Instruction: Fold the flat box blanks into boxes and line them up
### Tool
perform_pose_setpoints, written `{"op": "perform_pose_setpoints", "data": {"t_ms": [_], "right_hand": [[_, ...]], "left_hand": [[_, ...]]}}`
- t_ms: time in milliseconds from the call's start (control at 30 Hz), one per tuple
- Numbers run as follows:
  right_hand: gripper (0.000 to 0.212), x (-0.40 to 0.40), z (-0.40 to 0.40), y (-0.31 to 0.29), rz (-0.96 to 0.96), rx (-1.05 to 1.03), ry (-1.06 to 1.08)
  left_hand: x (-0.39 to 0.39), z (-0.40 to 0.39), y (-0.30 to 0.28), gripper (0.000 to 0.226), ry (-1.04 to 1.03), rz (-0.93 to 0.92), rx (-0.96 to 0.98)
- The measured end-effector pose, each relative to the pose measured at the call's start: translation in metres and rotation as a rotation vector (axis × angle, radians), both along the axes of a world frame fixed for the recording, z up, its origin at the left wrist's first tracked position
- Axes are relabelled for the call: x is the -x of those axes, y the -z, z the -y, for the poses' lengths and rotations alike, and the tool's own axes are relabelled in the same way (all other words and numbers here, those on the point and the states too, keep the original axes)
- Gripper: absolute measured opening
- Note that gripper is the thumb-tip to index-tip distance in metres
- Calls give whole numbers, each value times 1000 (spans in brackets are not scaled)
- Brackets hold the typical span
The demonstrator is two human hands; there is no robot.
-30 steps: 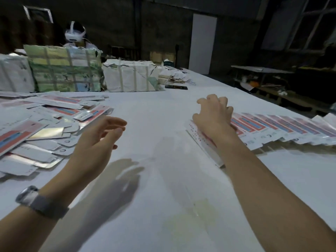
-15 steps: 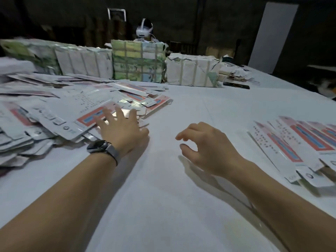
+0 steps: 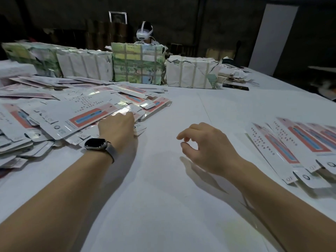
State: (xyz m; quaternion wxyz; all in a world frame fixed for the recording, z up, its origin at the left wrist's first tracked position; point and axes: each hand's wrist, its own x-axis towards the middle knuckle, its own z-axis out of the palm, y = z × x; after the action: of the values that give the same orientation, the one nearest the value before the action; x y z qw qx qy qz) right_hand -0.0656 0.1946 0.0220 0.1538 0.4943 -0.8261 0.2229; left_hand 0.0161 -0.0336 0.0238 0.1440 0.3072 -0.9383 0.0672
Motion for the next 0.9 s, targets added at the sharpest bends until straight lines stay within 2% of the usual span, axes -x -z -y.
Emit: {"op": "perform_pose_setpoints", "data": {"t_ms": [100,167,233,267,367,400,467,600,733,833,900], "right_hand": [[20,1,1,-1,-15,45,1],[21,1,1,-1,-24,99,12],[24,2,1,-4,10,199,12],[27,2,2,-6,54,276,9],[41,5,2,-14,218,534,10],[45,6,2,-16,280,594,21],[46,8,0,-18,385,652,38],[48,10,3,-17,643,664,-22],[54,9,3,-19,704,676,-85],[53,9,0,-24,780,660,-102],[47,10,0,-26,863,660,-128]], "left_hand": [[-1,-9,-9,31,84,-73,75],[-1,-22,-19,42,170,-238,107],[-1,-41,-28,46,319,-429,40],[-3,-53,-32,45,431,-504,-113],[-6,-90,-38,45,696,-620,-887],[-7,-99,-36,46,710,-612,-1061],[-9,-109,-30,46,705,-603,-1288],[-5,-113,-27,30,658,-585,-1556],[-1,-109,-28,17,704,-444,-1681],[-4,-113,-22,46,680,-444,-1828],[-4,-114,-13,42,684,-510,-1736]]}}
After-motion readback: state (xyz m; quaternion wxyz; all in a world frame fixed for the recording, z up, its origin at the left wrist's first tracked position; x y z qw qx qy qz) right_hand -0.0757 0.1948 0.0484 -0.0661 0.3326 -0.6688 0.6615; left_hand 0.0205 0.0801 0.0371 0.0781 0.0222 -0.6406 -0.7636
